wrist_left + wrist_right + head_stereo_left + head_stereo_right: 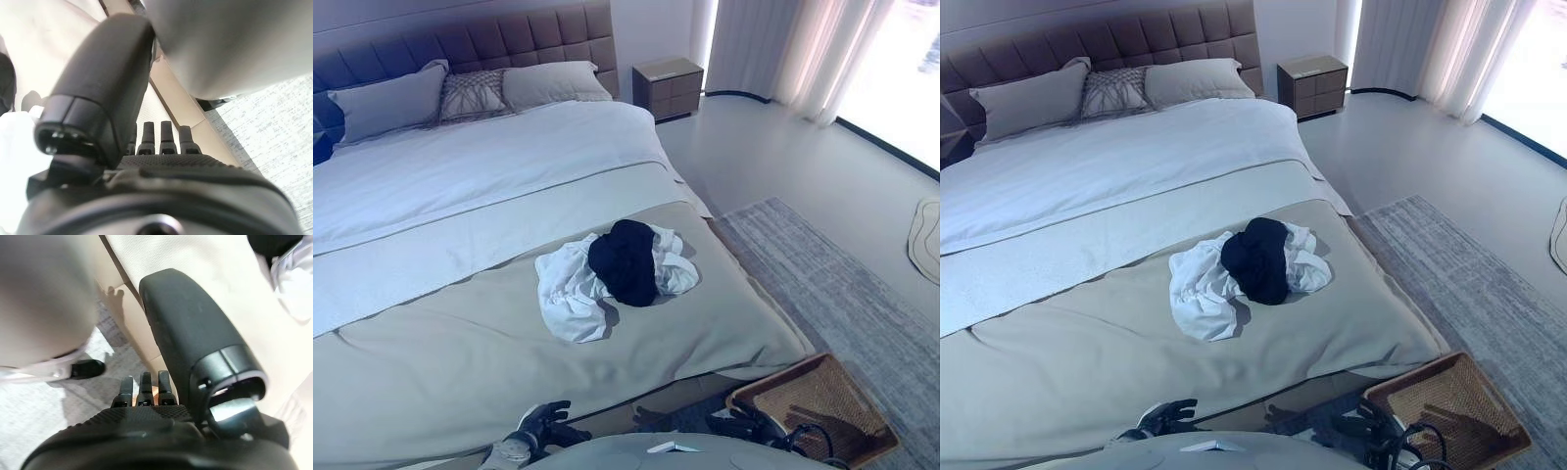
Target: Pick up the clothes from the bed and place them into the basket
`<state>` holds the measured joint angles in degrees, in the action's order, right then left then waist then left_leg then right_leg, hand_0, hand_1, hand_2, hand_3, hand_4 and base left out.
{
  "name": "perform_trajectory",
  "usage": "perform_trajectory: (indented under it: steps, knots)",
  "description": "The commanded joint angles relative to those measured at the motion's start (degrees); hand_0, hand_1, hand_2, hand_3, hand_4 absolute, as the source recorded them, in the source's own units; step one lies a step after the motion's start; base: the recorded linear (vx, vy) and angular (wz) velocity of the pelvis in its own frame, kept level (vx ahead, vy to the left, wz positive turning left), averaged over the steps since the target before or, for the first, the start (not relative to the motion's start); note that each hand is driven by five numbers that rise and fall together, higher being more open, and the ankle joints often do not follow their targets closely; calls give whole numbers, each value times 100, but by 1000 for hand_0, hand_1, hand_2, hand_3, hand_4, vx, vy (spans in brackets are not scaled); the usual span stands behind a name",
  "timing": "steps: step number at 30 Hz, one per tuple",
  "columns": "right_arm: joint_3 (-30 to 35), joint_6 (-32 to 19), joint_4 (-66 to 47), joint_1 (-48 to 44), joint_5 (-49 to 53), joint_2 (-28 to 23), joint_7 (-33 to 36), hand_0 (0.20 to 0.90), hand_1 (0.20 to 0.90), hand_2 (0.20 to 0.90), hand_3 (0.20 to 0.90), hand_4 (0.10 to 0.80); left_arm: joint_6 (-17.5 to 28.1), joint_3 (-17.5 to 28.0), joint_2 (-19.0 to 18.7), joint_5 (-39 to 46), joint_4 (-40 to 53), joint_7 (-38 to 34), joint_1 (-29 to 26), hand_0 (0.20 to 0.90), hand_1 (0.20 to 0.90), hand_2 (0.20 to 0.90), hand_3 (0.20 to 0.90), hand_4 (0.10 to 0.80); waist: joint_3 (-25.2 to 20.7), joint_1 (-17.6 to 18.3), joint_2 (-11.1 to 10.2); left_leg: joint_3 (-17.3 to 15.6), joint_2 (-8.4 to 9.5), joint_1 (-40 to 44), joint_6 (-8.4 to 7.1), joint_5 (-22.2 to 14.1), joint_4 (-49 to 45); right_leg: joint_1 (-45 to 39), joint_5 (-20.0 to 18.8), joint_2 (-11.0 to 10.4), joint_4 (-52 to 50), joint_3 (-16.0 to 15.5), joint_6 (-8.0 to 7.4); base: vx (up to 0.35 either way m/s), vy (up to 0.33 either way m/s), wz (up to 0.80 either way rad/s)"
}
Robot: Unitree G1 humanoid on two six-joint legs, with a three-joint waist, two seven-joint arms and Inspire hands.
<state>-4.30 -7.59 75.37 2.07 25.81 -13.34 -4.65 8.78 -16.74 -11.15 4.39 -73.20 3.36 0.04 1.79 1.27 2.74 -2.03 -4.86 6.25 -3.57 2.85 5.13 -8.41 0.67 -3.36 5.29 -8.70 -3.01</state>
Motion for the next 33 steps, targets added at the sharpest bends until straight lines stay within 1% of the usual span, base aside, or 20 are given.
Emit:
perform_trajectory:
  steps: [1,4,6,8,10,12,14,15,18,19,20,21,22,24,26,27,28,31,33]
  knots:
    - [352,-326,156,-479,274,98,-78,900,900,900,900,800,95,-168,-66,-308,-344,-111,-136,900,900,900,900,800,15,-138,-337,-38,750,168,715,-431,-13,297,-222,26,-371,316,51,79,-6,0]
    - [99,-548,-363,-622,-310,-2,84,900,900,900,900,800,42,-211,-134,-294,-223,-89,-93,900,900,900,900,800,106,-191,-382,-29,772,135,737,-487,-184,328,-204,-8,-479,330,68,71,3,0]
    - [-211,-458,-1012,-722,-661,-92,354,900,900,900,900,800,9,-273,-170,-236,-98,-113,-47,900,900,900,900,800,187,-230,-428,-21,794,38,763,-545,-372,382,-212,-33,-546,355,80,37,6,-3]
    - [-280,-480,-1147,-744,-833,-119,390,900,900,900,900,800,3,-284,-177,-219,-67,-122,-36,900,900,900,900,800,207,-241,-441,-17,799,9,768,-561,-417,397,-213,-38,-561,360,82,7,2,-2]
    - [-892,-637,-2278,-980,-1773,-420,966,900,900,900,900,800,57,-406,-278,-98,187,-150,16,900,900,900,900,800,419,-381,-541,31,839,-246,807,-645,-727,515,-255,-97,-623,372,78,45,18,2]
    - [-1098,-569,-2918,-1142,-2006,-581,1255,900,900,900,900,800,77,-497,-352,-27,377,-184,16,900,900,900,900,800,561,-480,-594,70,855,-459,832,-679,-906,632,-298,-129,-657,380,44,-8,-1,7]
    - [-1326,-645,-3431,-1507,-2293,-811,1586,900,900,900,900,800,105,-623,-477,131,561,-256,-124,900,900,900,900,800,824,-611,-645,114,875,-840,870,-704,-1171,875,-371,-173,-758,371,-12,-95,-3,29]
    - [-1384,-633,-3522,-1678,-2358,-869,1656,900,900,900,900,800,123,-646,-521,196,592,-284,-199,900,900,900,900,800,925,-644,-669,136,880,-961,878,-704,-1240,950,-391,-181,-790,367,-24,-163,-18,38]
    - [-1563,-522,-3650,-2602,-2375,-1079,1939,900,900,900,900,800,296,-588,-750,902,787,-350,-545,900,900,900,900,800,1379,-796,-781,288,910,-1532,890,-686,-1539,1267,-461,-192,-890,340,-67,-177,-25,32]
    - [-1593,-485,-3642,-2795,-2372,-1104,2034,900,900,900,900,800,360,-497,-793,1338,853,-326,-616,900,900,900,900,800,1474,-839,-802,328,916,-1654,889,-672,-1590,1344,-483,-196,-910,329,-80,-113,-7,28]
    - [-1617,-466,-3640,-2927,-2361,-1109,2100,900,900,900,900,800,347,-407,-820,1528,899,-232,-676,900,900,900,900,800,1532,-861,-816,358,921,-1749,889,-670,-1640,1409,-494,-201,-934,314,-89,-123,-4,29]
    - [-1641,-424,-3605,-3232,-2304,-1148,2195,900,900,900,900,800,512,-213,-903,1973,1001,-230,-818,900,900,900,900,800,1664,-917,-852,408,933,-1965,893,-664,-1747,1537,-514,-211,-972,282,-106,-185,-3,42]
    - [-1663,-347,-3580,-3575,-2338,-1231,2394,900,900,900,900,800,546,100,-1002,2219,1354,-200,-977,900,900,900,900,800,1826,-1011,-888,495,974,-2304,879,-640,-1922,1714,-551,-240,-1009,223,-129,-219,3,39]
    - [-1691,-333,-3487,-3915,-2453,-1366,2611,900,900,900,900,800,573,204,-1116,2328,1775,-265,-1138,900,900,900,900,800,1967,-1126,-893,588,1026,-2631,862,-603,-2076,1910,-609,-264,-1033,151,-155,-142,18,29]
    - [-1691,-333,-3487,-3915,-2453,-1366,2611,900,900,900,900,800,573,204,-1116,2328,1775,-265,-1138,900,900,900,900,800,1967,-1126,-893,588,1026,-2631,862,-603,-2076,1910,-609,-264,-1033,151,-155,-33,16,19]
    - [-1722,-324,-3441,-4067,-2569,-1429,2719,900,900,900,900,800,588,216,-1167,2365,1949,-289,-1224,900,900,900,900,800,2013,-1170,-889,627,1048,-2756,852,-591,-2131,1988,-638,-281,-1034,118,-171,-155,104,31]
    - [-1900,-229,-3395,-4664,-2824,-1673,3008,900,900,900,900,800,600,200,-1326,2548,2425,-459,-1629,900,900,900,900,800,2154,-1294,-902,702,1085,-3075,814,-552,-2217,2202,-718,-310,-1010,30,-219,-182,133,39]
    - [-2198,-49,-3442,-5212,-3258,-1805,3357,900,900,900,900,800,564,83,-1437,2594,2575,-587,-2079,900,900,900,900,800,2207,-1346,-951,770,1118,-3352,772,-517,-2312,2446,-737,-370,-1084,-76,-251,-99,125,28]
    - [-2342,77,-3544,-5465,-3453,-1858,3531,900,900,900,900,800,489,-22,-1465,2483,2595,-604,-2266,900,900,900,900,800,2256,-1381,-967,784,1103,-3461,751,-535,-2401,2541,-727,-390,-1171,-141,-250,-39,106,32]
